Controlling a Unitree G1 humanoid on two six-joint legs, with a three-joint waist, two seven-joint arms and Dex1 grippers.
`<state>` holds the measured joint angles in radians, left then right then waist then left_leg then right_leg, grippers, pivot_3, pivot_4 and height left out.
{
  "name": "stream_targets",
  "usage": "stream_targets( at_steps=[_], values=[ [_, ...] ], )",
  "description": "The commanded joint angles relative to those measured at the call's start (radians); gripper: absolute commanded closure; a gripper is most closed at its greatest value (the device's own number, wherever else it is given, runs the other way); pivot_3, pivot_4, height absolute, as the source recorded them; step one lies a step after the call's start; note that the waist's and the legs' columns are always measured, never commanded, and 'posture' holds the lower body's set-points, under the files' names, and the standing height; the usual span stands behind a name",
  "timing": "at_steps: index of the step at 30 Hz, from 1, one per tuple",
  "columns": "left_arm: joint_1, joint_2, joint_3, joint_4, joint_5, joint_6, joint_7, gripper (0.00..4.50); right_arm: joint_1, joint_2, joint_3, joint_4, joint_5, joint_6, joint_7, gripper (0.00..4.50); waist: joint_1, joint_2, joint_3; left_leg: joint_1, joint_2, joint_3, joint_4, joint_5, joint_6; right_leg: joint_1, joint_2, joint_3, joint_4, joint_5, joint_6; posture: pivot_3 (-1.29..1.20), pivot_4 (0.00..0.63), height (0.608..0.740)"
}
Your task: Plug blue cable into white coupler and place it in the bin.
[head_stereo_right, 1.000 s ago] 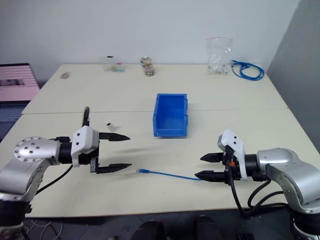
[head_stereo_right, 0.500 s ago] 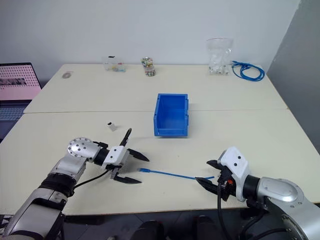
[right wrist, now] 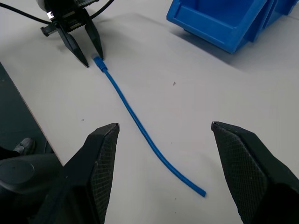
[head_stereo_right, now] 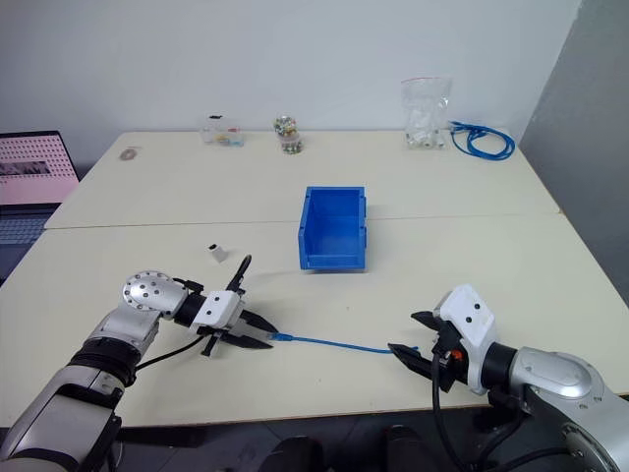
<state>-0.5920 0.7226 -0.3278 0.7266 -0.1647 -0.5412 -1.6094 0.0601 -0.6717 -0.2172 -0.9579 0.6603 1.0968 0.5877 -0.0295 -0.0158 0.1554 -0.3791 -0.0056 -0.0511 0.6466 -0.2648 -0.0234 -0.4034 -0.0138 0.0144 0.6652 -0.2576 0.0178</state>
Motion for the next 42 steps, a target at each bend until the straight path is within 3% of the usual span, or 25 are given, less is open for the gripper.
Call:
stream_targets(
  at_steps=[1, 5, 7, 9, 13, 16, 24, 34, 37, 42],
  values=[
    [0.043, 0.052, -0.041, 0.01, 0.044, 0.014, -0.005, 4.2, -0.013, -0.026, -0.02, -0.002, 0.024, -0.021, -0.004, 1.16, -0.001, 0.0, 0.0, 0.0, 0.0, 0.0, 0.0, 0.0, 0.0, 0.0, 0.0, 0.0, 0.0, 0.0, 0.0, 0.0, 0.15, 0.74],
    [0.038, 0.024, 0.004, -0.005, 0.047, 0.105, 0.047, 4.25, -0.065, 0.025, -0.035, 0.022, 0.093, -0.02, -0.034, 1.16, -0.006, 0.001, -0.001, 0.001, 0.001, 0.001, -0.001, 0.0, 0.0, 0.0, 0.001, 0.0, 0.0, 0.0, 0.0, 0.0, 0.15, 0.74],
    [0.031, -0.01, 0.041, -0.192, -0.073, 0.566, 0.146, 4.25, -0.1, 0.087, -0.097, 0.054, 0.258, 0.03, -0.084, 1.16, -0.003, 0.0, 0.0, 0.001, 0.001, 0.0, -0.001, 0.0, 0.0, 0.0, 0.001, 0.0, 0.0, 0.0, 0.0, 0.0, 0.15, 0.74],
    [-0.004, -0.042, 0.107, -0.442, -0.341, 1.164, 0.28, 4.25, -0.103, 0.103, -0.149, 0.124, 0.552, 0.037, -0.184, 1.16, 0.004, -0.002, 0.002, -0.001, 0.001, -0.001, 0.0, 0.0, 0.0, 0.0, 0.001, 0.0, 0.0, 0.0, 0.0, 0.0, 0.15, 0.74],
    [-0.007, -0.111, 0.301, -0.752, -0.751, 1.72, 0.503, 4.25, -0.063, 0.022, -0.111, 0.221, 0.966, -0.028, -0.353, 1.16, 0.006, -0.01, 0.007, -0.01, 0.0, -0.007, 0.005, 0.0, 0.0, -0.001, -0.006, -0.003, -0.002, 0.0, 0.001, 0.0, 0.15, 0.74],
    [-0.015, -0.192, 0.46, -0.821, -1.032, 1.946, 0.684, 4.25, -0.06, -0.029, -0.026, 0.265, 1.099, -0.051, -0.401, 1.16, -0.001, -0.01, 0.008, -0.012, -0.001, -0.005, 0.009, -0.002, 0.002, -0.002, -0.008, -0.003, -0.002, 0.0, 0.004, 0.0, 0.15, 0.74],
    [0.133, -0.21, 0.52, -0.942, -1.329, 2.033, 0.934, 4.25, -0.233, 0.023, 0.165, 0.387, 1.251, -0.163, -0.543, 1.16, -0.017, -0.009, 0.009, -0.003, 0.0, -0.006, 0.007, -0.002, 0.003, -0.001, -0.004, 0.002, 0.002, -0.001, 0.004, 0.0, 0.15, 0.74],
    [0.171, -0.177, 0.472, -0.953, -1.488, 1.954, 1.08, 4.25, -0.279, -0.001, 0.24, 0.385, 1.272, -0.185, -0.545, 1.16, 0.005, -0.009, 0.01, -0.007, -0.003, -0.004, 0.009, -0.002, 0.003, -0.001, -0.007, 0.003, -0.002, -0.001, 0.004, 0.0, 0.15, 0.74],
    [0.175, -0.159, 0.453, -0.956, -1.517, 1.94, 1.09, 4.25, -0.285, 0.005, 0.245, 0.393, 1.273, -0.204, -0.556, 1.58, 0.003, -0.009, 0.01, -0.007, -0.002, -0.004, 0.009, -0.002, 0.003, -0.001, -0.007, 0.003, -0.001, -0.001, 0.004, 0.0, 0.15, 0.74],
    [0.169, -0.14, 0.43, -0.952, -1.531, 1.915, 1.091, 4.25, -0.275, -0.003, 0.24, 0.386, 1.274, -0.223, -0.563, 2.87, 0.003, -0.009, 0.01, -0.007, -0.002, -0.004, 0.009, -0.002, 0.003, -0.001, -0.006, 0.003, -0.001, -0.001, 0.004, 0.0, 0.15, 0.74]
  ],
)
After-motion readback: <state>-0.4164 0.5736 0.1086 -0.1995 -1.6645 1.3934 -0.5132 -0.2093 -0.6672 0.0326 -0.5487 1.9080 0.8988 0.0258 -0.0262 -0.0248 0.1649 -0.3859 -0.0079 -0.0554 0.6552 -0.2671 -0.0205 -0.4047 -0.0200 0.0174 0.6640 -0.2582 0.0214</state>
